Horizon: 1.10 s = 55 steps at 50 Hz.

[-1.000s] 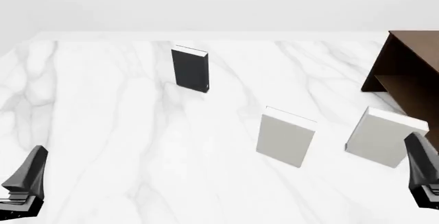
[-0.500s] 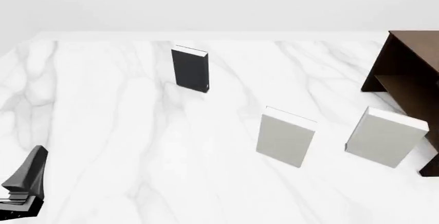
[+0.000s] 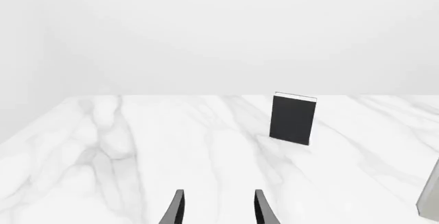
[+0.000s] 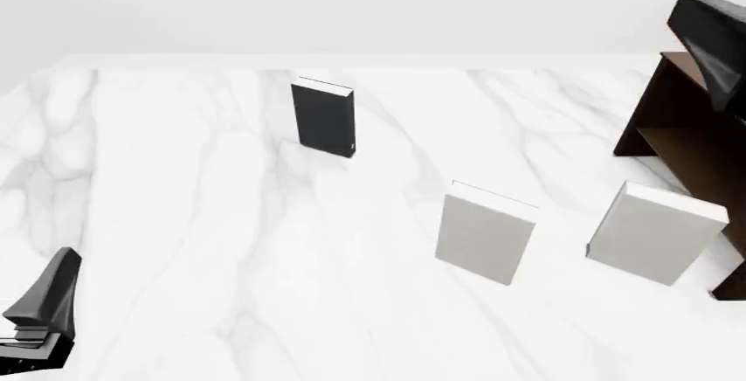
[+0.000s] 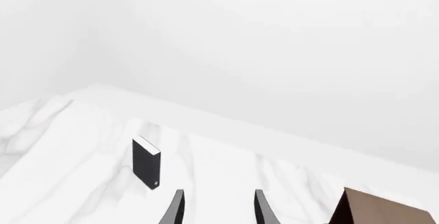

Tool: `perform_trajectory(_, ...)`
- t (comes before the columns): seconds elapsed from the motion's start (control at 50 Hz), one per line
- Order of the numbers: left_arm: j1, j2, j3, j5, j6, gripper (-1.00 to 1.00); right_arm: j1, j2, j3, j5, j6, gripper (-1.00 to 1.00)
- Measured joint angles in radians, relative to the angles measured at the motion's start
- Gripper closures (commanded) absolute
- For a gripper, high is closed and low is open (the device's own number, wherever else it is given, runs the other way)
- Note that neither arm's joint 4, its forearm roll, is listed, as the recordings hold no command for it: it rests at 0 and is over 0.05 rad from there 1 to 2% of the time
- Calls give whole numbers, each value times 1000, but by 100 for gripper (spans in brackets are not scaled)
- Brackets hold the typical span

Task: Pick up the book on the left and place it on top of the shelf.

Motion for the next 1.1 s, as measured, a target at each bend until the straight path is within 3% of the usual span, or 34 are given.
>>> perform_trajectory(0.44, 0, 0, 0, 0, 0, -100, 66, 237, -137, -43, -35, -100)
perform_trajectory(1.1, 0, 0, 0, 0, 0, -100, 86, 495, -213, -129, -32, -100)
